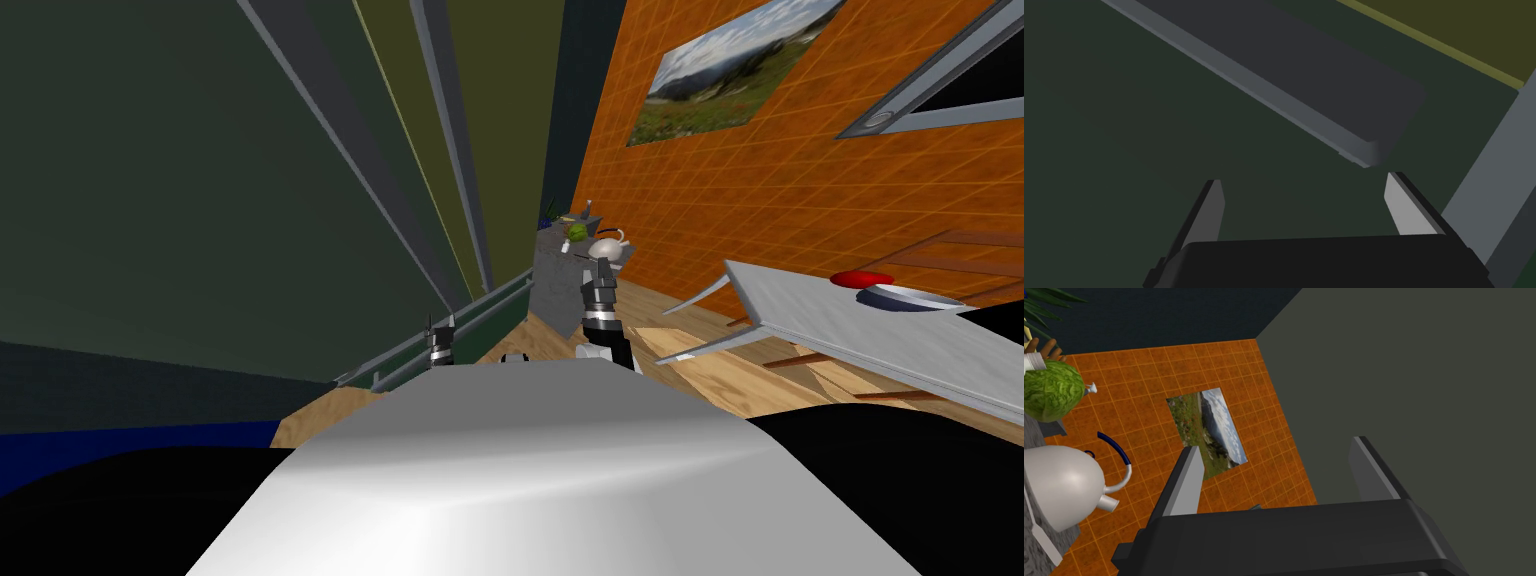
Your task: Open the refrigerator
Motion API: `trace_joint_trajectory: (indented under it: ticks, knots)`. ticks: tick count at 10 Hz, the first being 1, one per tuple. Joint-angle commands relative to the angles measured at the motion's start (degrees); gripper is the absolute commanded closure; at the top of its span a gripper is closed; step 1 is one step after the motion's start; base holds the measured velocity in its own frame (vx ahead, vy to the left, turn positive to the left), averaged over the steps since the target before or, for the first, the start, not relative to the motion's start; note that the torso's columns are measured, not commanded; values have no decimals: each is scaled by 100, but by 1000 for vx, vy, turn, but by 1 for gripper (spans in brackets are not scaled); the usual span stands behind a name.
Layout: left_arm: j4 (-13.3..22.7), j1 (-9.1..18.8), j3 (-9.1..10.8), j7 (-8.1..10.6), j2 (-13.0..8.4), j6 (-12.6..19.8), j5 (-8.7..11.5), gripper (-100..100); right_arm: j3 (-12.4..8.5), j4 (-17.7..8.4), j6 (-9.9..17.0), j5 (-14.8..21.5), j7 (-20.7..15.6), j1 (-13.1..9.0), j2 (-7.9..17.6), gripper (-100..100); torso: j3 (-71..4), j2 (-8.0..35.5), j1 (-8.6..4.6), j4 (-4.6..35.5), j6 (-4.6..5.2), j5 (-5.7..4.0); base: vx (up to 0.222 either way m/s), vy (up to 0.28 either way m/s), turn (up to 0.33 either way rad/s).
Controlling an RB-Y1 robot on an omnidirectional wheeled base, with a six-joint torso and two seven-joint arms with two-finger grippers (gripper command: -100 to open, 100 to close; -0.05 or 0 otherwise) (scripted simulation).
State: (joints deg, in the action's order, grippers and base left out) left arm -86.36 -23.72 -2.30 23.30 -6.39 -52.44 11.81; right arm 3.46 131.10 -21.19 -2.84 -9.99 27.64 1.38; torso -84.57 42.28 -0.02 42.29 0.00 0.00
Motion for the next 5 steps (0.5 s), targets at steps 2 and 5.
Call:
trace_joint_trajectory:
  ticks: [2, 5]
  knots:
    - [435, 84, 0, 173, 104, -248, 150, -100, 0, 0, 0, 0, 0, 0, 0, 0, 0, 1, 3, 0, 0, 0, 112, -55, -1]
    - [321, 112, 23, 175, 131, -92, 190, -100, 0, 0, 0, 0, 0, -1, 0, 0, 11, 20, 13, 5, 0, 3, 47, -19, 4]
